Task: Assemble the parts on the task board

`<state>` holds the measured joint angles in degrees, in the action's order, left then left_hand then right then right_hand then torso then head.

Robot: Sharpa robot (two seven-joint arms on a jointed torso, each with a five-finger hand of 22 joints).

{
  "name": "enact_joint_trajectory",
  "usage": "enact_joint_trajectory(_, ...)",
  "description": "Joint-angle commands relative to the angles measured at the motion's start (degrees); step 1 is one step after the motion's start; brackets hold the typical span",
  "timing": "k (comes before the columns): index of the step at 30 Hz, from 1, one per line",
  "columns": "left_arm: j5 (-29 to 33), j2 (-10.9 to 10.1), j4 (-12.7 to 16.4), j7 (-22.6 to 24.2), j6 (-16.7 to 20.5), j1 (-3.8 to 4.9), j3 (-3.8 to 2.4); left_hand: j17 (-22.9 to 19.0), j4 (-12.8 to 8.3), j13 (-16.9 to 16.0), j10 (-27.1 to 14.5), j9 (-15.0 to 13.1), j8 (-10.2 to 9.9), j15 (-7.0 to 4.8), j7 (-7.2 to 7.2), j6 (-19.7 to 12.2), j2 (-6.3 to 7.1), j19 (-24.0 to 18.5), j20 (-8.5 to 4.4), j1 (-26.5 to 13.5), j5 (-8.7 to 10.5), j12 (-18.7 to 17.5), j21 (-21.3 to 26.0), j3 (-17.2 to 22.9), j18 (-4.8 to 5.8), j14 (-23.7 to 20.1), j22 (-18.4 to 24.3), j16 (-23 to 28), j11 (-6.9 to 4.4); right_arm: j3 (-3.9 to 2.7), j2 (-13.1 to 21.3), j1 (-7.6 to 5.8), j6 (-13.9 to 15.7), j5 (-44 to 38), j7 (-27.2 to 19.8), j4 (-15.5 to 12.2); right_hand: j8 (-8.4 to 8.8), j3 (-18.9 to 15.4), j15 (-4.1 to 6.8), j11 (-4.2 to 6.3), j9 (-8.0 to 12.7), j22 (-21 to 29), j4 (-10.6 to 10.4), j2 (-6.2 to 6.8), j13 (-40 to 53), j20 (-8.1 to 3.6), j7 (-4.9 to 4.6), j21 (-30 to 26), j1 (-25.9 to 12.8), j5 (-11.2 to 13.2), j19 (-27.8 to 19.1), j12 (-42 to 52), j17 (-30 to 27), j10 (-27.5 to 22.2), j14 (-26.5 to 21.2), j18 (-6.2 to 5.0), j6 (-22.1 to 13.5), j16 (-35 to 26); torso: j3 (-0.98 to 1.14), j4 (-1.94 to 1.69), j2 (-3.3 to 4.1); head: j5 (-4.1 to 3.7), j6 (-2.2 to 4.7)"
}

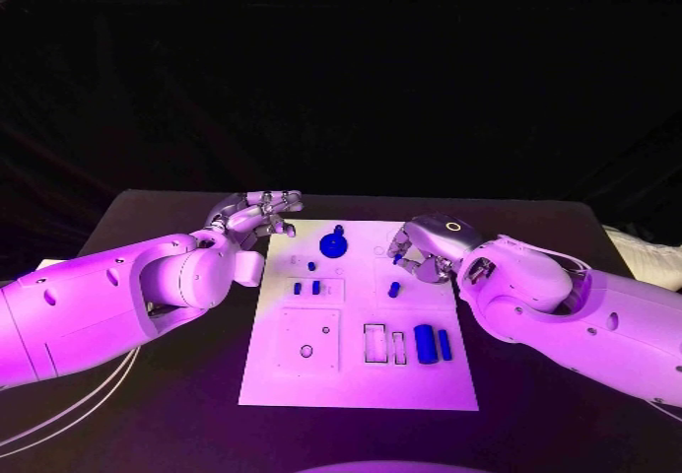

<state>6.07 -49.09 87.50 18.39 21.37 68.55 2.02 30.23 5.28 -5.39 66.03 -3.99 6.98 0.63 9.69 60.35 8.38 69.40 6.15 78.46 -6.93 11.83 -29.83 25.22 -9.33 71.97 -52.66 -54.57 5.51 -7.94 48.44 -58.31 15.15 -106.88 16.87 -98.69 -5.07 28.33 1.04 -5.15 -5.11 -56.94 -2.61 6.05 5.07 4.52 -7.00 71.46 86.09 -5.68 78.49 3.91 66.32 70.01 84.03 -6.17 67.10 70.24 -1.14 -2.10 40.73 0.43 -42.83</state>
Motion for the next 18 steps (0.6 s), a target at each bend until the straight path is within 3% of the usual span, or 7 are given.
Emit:
enact_joint_trajectory(1, -0.3, 0.1, 0.1, 0.5, -0.9, 0.0, -0.04, -0.1, 0.0, -0.1, -0.4, 0.1, 0.3, 0.04, 0.12, -0.5, -0.26, 0.0, 0.27, -0.3, 0.18, 0.3, 0.3, -0.4, -1.08, -0.5, 0.1, 0.2, -0.01, -0.03, -0.8, 0.52, 1.5, 1.0, -0.3, -2.0, 0.09, 0.3, 0.46, 1.92, -0.1, -0.1, 0.1, 0.01, 0.0, 0.01, -0.02, 0.2, -0.6, 0.0, 0.4, 0.2, 0.0, 2.2, 2.4, 0.05, 0.5, 0.2, -0.09, 0.05, 0.01, 0.87, -0.16)
enact_joint_trajectory(9, -0.3, 0.5, 0.0, 0.5, -1.3, -0.01, -0.05, -0.1, 0.0, -0.1, -0.4, 0.1, 0.3, 0.04, 0.12, -0.5, -0.27, 0.0, 0.28, -0.3, 0.18, 0.3, 0.4, -0.4, -1.08, -0.5, 0.1, 0.2, -0.01, 0.06, -4.3, 2.31, 0.5, 2.7, -1.3, -4.4, 0.11, 0.4, 0.48, 1.89, -0.1, 0.0, 0.2, 0.0, 0.0, -0.01, -0.08, 0.2, -0.7, -0.1, 0.4, 0.1, 0.0, 2.2, 2.4, 0.04, 0.5, 0.2, -0.16, -0.17, -0.04, 3.12, -0.65)
enact_joint_trajectory(18, -0.3, 0.6, 0.0, 0.5, -1.7, -0.01, -0.05, -0.1, 0.1, -0.1, -0.5, 0.1, 0.3, 0.05, 0.12, -0.5, -0.28, 0.0, 0.28, -0.3, 0.18, 0.3, 0.4, -0.5, -1.08, -0.5, 0.1, 0.2, 0.0, 0.35, -8.5, 5.68, -1.3, 3.5, -2.5, -3.0, 0.24, 0.6, 0.47, 1.78, -0.1, 0.1, 0.4, 0.04, -0.1, -0.03, -0.25, 0.1, -1.0, 0.0, 0.3, 0.0, -0.1, 2.1, 2.4, 0.01, 0.4, 0.1, -0.16, -0.11, 0.01, 4.89, -1.37)
